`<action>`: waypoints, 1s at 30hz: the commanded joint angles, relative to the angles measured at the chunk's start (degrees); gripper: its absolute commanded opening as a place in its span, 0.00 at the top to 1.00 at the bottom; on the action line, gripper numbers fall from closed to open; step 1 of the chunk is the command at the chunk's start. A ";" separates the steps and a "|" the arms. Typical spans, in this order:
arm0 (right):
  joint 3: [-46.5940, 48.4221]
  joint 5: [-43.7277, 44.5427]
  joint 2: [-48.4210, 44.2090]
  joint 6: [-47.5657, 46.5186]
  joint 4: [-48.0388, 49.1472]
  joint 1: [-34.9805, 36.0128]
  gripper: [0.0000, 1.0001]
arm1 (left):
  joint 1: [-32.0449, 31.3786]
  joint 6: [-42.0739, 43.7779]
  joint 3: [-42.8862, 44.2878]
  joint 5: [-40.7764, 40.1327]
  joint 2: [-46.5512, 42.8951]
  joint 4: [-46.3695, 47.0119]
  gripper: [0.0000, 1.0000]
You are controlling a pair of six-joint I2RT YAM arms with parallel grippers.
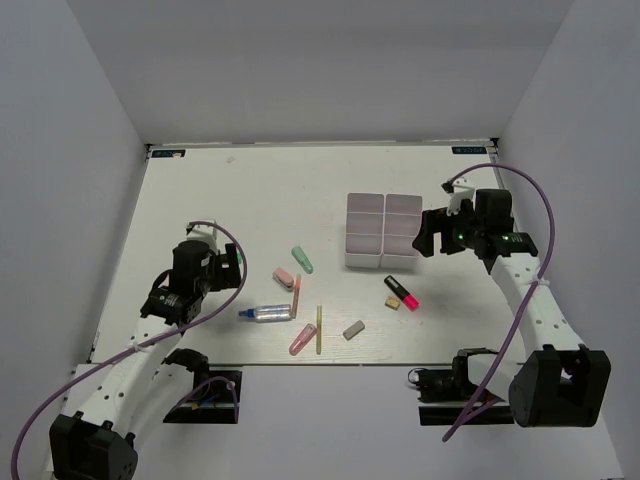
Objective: Sort the stationery into containers
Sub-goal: Grab a piece of stationery with the right arm
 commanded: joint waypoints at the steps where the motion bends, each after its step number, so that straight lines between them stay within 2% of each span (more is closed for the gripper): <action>1: -0.77 -3.08 -2.11 -1.03 -0.01 0.16 0.10 | 0.23 -0.14 1.54 -0.92 -1.10 -0.20 0.00; 8: -2.62 -4.40 -3.60 -7.88 -0.53 0.25 0.10 | 0.15 -1.11 1.89 -3.21 -0.75 -0.90 0.00; 10: -2.97 -2.38 -3.95 -8.94 -0.27 0.16 0.10 | 0.15 -1.29 2.33 -3.65 -0.49 -1.43 0.00; 11: -2.79 -1.86 -3.87 -9.55 -0.53 0.25 0.10 | 0.15 -1.29 2.33 -3.65 -0.40 -1.52 0.04; 13: -2.27 0.43 -3.26 -10.09 -1.05 0.16 0.10 | 0.23 -1.38 2.42 -3.47 -0.40 -1.61 0.26; 14: -1.48 -0.70 -2.82 -11.04 -2.45 0.16 0.10 | 0.15 -1.46 2.33 -3.39 -0.57 -1.52 0.45; 15: -0.34 -3.06 -2.38 -13.40 -4.03 -0.02 0.10 | 0.23 -1.72 2.33 -3.99 -0.40 -1.61 0.99; 16: -0.16 -4.13 -1.15 -13.51 -4.74 0.24 0.10 | 0.24 -2.08 2.33 -4.44 -0.49 -1.70 1.00; 17: 0.02 -8.14 -0.88 -15.34 -6.05 0.25 0.52 | 0.32 -2.95 1.98 -5.22 -0.57 -1.70 1.00; 18: 0.19 -9.48 -0.53 -15.53 -6.41 0.25 0.81 | 0.24 -3.13 1.89 -5.49 -0.57 -1.52 1.00; 19: 0.54 -11.85 0.78 -15.62 -7.03 0.42 0.98 | 0.24 -3.39 1.80 -6.28 -0.57 -1.17 0.96; 20: 1.59 -14.83 1.05 -15.97 -8.43 0.68 1.00 | 0.15 -4.18 1.63 -6.81 0.12 -1.17 0.69; 21: 1.86 -15.99 1.67 -16.06 -8.61 0.77 0.95 | 0.23 -5.49 1.71 -8.55 0.65 -1.43 0.34; 22: 2.04 -17.22 2.02 -16.50 -9.05 0.95 0.69 | 0.24 -6.90 1.89 -9.01 1.87 -2.65 0.01; 23: 2.74 -20.80 2.37 -17.46 -9.40 1.65 0.10 | 0.24 -7.78 3.11 -9.10 3.80 -3.19 0.00; 25: 3.09 -21.97 2.46 -17.64 -9.06 2.09 0.10 | 0.50 -12.88 4.95 -9.28 7.15 -5.29 0.00; 26: 3.27 -22.76 2.38 -17.56 -8.36 2.88 0.13 | 0.76 -16.37 6.97 -9.54 9.68 -7.39 0.00; 27: 3.97 -22.68 2.46 -17.38 -7.74 3.14 0.29 | 1.11 -16.40 8.38 -11.10 12.58 -9.06 0.00; 28: 4.50 -22.42 2.72 -16.95 -7.65 3.41 0.61 | 1.38 -21.89 11.18 -13.21 14.00 -10.65 0.00; 29: 5.11 -19.72 3.42 -16.16 -7.74 3.58 0.91 | 1.47 -23.68 14.08 -15.67 15.41 -15.80 0.00; 30: 5.90 -19.26 3.69 -15.02 -7.39 3.50 1.00 | 1.64 -25.53 14.80 -16.65 18.12 -16.46 0.00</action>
